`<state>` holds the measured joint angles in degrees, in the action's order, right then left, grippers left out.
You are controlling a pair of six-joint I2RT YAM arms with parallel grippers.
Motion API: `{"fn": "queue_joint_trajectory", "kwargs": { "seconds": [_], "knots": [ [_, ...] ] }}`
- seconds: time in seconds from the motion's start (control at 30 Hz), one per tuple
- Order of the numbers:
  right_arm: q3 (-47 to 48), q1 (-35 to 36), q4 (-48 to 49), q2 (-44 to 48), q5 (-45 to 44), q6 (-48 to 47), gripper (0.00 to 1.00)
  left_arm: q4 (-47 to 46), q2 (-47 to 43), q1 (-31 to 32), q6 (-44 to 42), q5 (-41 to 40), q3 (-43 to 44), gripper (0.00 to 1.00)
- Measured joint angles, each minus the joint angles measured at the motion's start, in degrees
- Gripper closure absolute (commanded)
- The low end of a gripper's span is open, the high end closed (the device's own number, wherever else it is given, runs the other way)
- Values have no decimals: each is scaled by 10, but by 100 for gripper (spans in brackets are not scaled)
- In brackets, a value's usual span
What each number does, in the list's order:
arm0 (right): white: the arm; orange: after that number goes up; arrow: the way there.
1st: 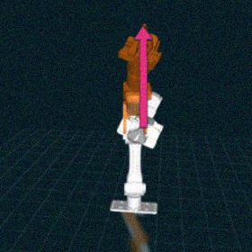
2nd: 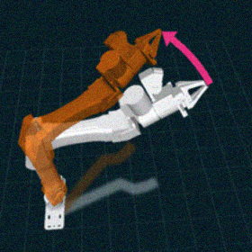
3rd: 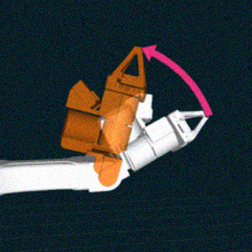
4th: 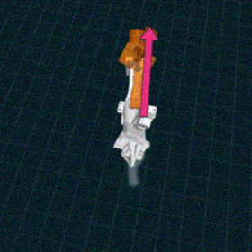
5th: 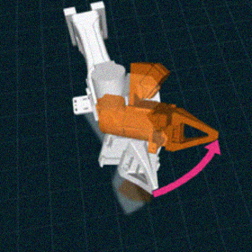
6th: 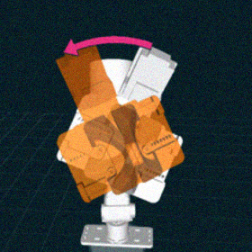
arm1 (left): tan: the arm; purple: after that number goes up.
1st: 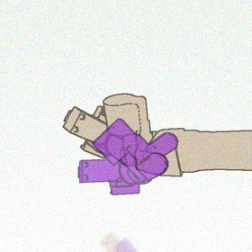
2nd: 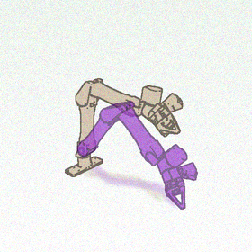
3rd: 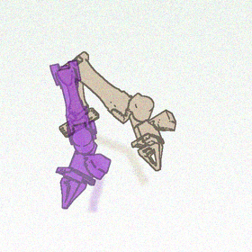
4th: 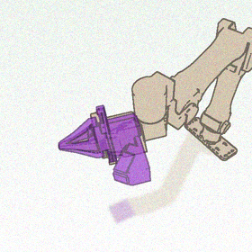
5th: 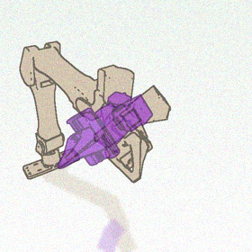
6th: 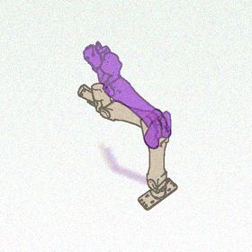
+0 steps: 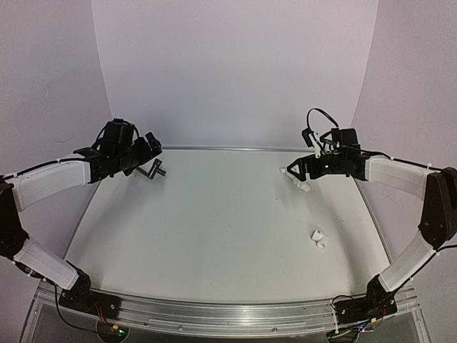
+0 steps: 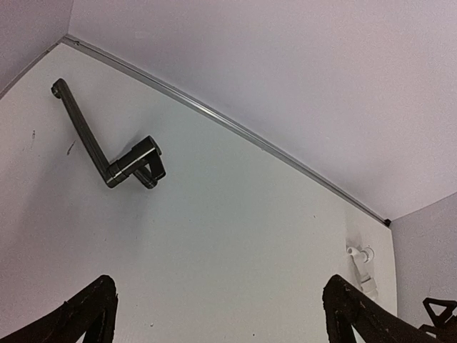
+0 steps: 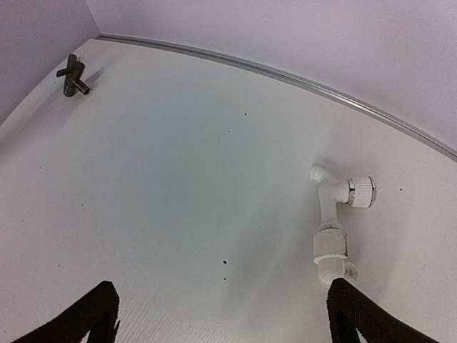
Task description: Install the water faucets
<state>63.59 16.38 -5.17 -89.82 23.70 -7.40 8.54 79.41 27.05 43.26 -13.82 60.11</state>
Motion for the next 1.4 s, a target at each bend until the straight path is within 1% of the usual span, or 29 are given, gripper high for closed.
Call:
{"fn": "queue_joint_trajectory", "kwargs": {
  "seconds": [0.13, 0.23, 0.3, 0.43, 0.53, 0.6, 0.7, 0.8, 0.87, 1.0, 1.1, 1.27, 1.4],
  "knots": [
    [0, 0, 0, 0, 1, 0, 2, 53, 31, -3, 18, -50, 59, 1],
    [0, 0, 0, 1, 2, 1, 2, 111, 79, -21, 43, -64, 131, 5],
    [0, 0, 0, 2, 4, 2, 2, 137, 115, -53, 61, -44, 174, 8],
    [0, 0, 0, 5, 9, 2, 2, 169, 183, -143, 92, 23, 223, 13],
    [0, 0, 0, 9, 12, 2, 2, 218, 261, -202, 102, 65, 292, 16],
    [0, 0, 0, 13, 13, 2, 2, 237, 309, -223, 101, 81, 336, 18],
    [0, 0, 0, 17, 14, 3, 2, 265, 375, -231, 90, 99, 400, 23],
    [0, 0, 0, 19, 15, 4, 2, 303, 444, -229, 79, 116, 482, 33],
    [0, 0, -1, 19, 15, 4, 2, 338, 491, -229, 76, 122, 548, 35],
    [0, 0, -1, 19, 15, 6, 2, 390, 573, -230, 75, 122, 662, 35],
    [0, 0, -1, 19, 15, 7, 2, 422, 606, -230, 77, 119, 704, 35],
    [0, 0, -1, 19, 15, 9, 2, 450, 629, -231, 78, 105, 718, 37],
    [0, 0, -1, 19, 15, 11, 2, 465, 659, -231, 76, 99, 755, 40]
  ]
}}
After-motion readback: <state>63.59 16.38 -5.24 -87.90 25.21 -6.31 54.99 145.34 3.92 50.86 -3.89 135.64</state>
